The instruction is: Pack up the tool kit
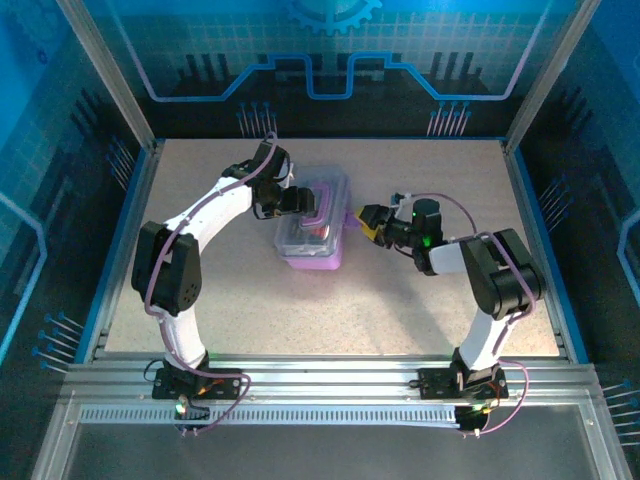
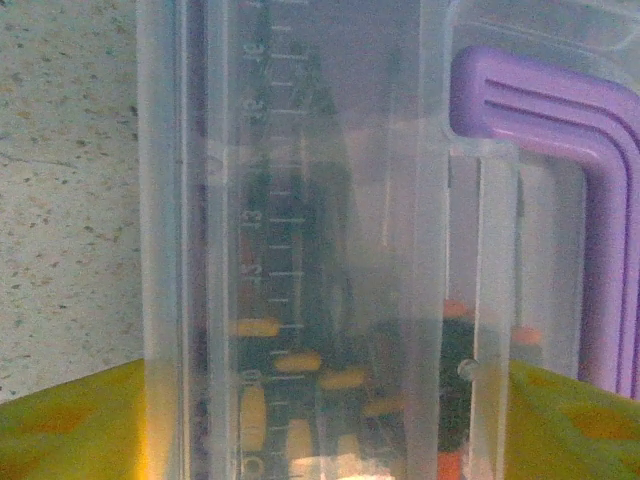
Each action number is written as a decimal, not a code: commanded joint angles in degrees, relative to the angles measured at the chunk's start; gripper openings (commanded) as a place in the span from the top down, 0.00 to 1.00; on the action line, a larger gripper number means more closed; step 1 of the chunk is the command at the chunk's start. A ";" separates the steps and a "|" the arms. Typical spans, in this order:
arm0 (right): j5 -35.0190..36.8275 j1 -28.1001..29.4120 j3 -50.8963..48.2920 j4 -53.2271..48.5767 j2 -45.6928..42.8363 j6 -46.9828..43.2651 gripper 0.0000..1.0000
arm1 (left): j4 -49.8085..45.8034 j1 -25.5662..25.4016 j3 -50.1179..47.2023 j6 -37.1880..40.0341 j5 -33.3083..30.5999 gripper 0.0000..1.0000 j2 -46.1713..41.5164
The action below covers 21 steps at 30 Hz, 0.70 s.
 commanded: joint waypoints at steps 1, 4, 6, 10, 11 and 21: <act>-4.69 2.40 4.26 2.02 -2.81 -3.70 0.45 | -5.74 -2.09 -2.27 -0.15 4.14 0.56 5.57; -4.85 2.82 5.92 0.42 -1.14 -4.63 0.45 | -5.59 -2.11 -2.27 -0.15 4.30 0.56 5.48; -4.92 3.02 6.93 0.86 0.98 -4.21 0.45 | -5.53 -2.16 -2.19 -0.24 4.59 0.56 5.69; -6.03 1.64 5.82 6.15 1.95 -0.76 0.45 | -5.47 -2.15 -2.53 -0.41 4.67 0.56 5.57; -6.38 1.09 5.62 5.92 1.18 -0.75 0.45 | -5.44 -2.20 -2.54 -0.46 4.64 0.56 5.65; -3.68 -8.97 1.61 -15.84 -12.55 -14.47 0.46 | -6.46 -2.42 -2.18 -0.59 1.89 0.59 6.97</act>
